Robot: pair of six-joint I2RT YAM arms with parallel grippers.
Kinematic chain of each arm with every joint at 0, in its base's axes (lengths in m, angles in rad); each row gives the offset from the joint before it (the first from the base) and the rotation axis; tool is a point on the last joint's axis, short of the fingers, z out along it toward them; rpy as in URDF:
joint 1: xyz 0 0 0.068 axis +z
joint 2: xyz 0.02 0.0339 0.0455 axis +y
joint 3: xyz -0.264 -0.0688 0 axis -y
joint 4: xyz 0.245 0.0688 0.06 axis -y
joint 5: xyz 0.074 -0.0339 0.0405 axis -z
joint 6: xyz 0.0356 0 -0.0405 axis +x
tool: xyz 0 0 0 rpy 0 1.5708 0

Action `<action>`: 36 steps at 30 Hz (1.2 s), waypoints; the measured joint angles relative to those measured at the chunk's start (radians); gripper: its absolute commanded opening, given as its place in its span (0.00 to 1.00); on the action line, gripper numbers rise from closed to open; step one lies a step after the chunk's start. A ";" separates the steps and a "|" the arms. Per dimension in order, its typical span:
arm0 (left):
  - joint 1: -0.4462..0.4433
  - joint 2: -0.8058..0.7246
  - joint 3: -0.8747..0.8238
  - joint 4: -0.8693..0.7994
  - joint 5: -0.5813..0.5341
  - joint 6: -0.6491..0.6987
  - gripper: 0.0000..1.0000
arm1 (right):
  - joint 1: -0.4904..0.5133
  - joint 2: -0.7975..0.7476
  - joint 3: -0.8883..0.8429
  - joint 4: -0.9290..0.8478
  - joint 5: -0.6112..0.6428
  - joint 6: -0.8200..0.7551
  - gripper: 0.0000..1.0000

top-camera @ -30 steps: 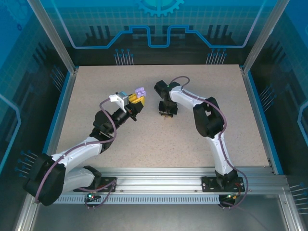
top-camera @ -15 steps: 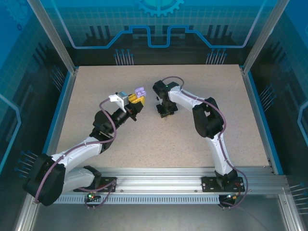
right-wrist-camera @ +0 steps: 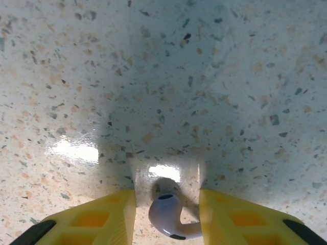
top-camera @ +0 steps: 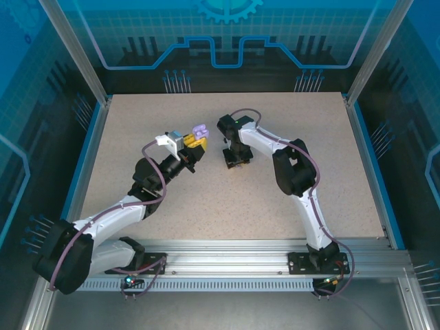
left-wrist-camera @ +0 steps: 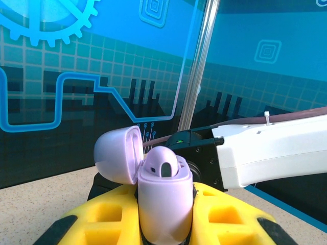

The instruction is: Insert wireless bluetooth earbuds into charging case

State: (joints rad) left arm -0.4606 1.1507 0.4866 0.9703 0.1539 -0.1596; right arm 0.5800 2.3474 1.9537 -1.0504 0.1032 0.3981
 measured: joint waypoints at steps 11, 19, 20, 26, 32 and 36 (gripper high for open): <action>0.000 -0.010 0.000 0.000 0.000 0.000 0.00 | 0.000 -0.002 -0.003 -0.002 -0.010 0.079 0.37; 0.000 -0.010 0.000 0.000 0.000 0.000 0.00 | 0.022 -0.013 -0.011 -0.008 -0.033 0.101 0.36; 0.000 -0.010 0.000 0.000 0.000 0.000 0.00 | 0.024 -0.013 -0.011 -0.009 -0.033 0.105 0.36; 0.000 -0.010 0.000 0.000 0.000 0.000 0.00 | 0.028 -0.013 -0.011 -0.024 -0.016 0.131 0.36; 0.000 -0.011 0.000 -0.002 0.000 0.000 0.00 | 0.028 -0.013 0.006 -0.045 0.021 0.122 0.35; 0.000 -0.014 0.000 -0.005 0.000 0.000 0.00 | 0.026 -0.011 0.007 -0.051 0.036 0.106 0.34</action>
State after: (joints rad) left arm -0.4606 1.1370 0.4866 0.9653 0.1539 -0.1593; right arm 0.6060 2.3363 1.9606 -1.1011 0.1390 0.5037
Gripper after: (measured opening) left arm 0.204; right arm 0.344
